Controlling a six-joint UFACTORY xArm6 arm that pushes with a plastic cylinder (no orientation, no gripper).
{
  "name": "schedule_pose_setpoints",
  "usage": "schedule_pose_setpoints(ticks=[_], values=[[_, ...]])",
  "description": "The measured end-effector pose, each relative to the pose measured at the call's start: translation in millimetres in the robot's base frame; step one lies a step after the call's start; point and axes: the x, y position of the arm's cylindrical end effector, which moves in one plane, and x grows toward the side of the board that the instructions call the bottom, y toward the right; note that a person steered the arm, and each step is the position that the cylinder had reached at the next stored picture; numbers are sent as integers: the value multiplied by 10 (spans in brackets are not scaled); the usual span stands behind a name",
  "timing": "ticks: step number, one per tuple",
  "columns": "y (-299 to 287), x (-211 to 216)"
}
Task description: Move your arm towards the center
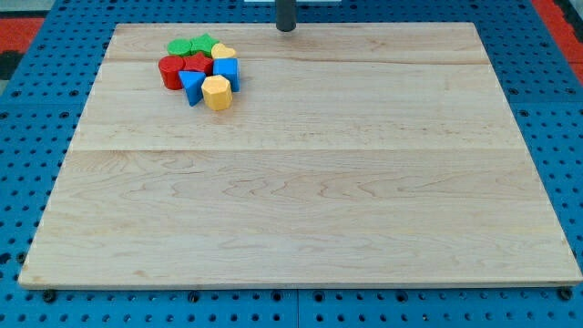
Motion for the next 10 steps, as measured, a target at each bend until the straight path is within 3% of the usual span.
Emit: schedule_pose_setpoints(ticks=[10], values=[[-35, 133]])
